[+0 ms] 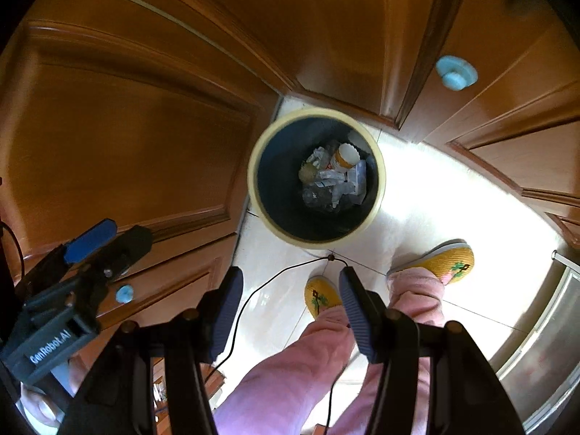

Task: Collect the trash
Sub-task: 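Raise both tools back toward the remaining wrappers and bags on the counter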

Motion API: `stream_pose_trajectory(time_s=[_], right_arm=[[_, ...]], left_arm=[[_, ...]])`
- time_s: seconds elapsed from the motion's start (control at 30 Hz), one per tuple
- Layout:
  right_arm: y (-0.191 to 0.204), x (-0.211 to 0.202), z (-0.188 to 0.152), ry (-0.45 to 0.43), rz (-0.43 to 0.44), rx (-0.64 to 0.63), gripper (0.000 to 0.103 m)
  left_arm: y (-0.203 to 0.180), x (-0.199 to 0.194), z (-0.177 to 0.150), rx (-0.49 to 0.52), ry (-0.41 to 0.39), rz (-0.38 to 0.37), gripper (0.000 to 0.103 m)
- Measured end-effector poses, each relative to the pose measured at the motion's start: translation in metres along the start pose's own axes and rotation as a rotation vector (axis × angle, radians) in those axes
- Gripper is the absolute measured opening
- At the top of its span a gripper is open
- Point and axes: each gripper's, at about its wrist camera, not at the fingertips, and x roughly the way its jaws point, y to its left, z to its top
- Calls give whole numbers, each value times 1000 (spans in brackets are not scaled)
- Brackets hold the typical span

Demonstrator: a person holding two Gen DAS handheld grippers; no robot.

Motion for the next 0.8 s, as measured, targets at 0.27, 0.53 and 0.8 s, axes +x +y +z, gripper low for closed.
stream_pose_trajectory(time_s=[0.27, 0.53, 0.8], right_arm=[[14, -115, -29, -137, 13, -25, 55], [28, -220, -62, -278, 32, -49, 55], [41, -302, -93, -433, 8, -79, 55]], left_arm=[[-34, -118, -4, 47, -129, -30, 79], [-77, -221, -3, 150, -276, -57, 81], [-116, -310, -7, 239, -408, -81, 86]])
